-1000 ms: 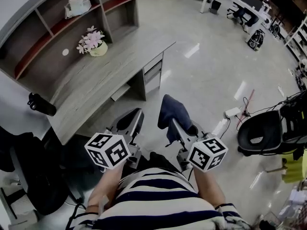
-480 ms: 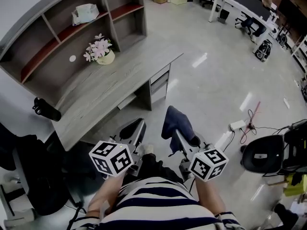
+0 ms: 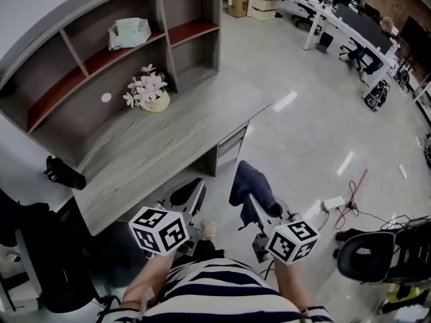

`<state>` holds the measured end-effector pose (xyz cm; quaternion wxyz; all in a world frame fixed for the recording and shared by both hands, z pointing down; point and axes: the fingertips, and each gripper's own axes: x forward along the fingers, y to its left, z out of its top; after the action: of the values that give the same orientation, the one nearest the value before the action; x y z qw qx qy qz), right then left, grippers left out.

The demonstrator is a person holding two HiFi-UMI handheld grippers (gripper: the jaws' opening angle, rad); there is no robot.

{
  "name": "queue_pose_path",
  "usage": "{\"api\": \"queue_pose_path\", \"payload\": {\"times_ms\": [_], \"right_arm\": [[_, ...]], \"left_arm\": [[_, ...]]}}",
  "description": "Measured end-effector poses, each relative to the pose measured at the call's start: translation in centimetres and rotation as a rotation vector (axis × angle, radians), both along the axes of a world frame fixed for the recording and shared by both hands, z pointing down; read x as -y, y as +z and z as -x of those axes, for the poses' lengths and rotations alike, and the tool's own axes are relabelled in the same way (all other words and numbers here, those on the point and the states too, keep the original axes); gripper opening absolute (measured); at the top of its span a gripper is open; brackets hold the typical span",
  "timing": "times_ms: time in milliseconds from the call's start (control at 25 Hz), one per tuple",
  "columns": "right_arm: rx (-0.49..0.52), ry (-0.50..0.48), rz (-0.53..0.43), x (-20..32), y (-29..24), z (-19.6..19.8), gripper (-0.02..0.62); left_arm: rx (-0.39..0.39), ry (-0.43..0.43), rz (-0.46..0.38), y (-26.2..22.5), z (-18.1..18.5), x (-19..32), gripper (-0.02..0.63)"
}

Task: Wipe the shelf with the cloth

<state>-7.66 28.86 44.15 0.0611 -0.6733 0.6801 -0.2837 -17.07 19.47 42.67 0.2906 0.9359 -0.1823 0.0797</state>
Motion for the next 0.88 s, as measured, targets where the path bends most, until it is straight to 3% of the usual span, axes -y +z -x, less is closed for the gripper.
{"api": "queue_pose_path", "payload": {"times_ms": [520,880], "right_arm": [[0.001,-0.050,-0.006,11.3,-0.1,-3.3,0.067],[0.014,-0.162,-0.040,17.0,-1.0,-7.4,0.067]], "left_arm": [[-0.007,-0.036,-0.008,-0.1,-2.5,10.3,0.031],[-0.004,-0.132,-0.016,-0.8,-6.5,14.3,0.031]]}}
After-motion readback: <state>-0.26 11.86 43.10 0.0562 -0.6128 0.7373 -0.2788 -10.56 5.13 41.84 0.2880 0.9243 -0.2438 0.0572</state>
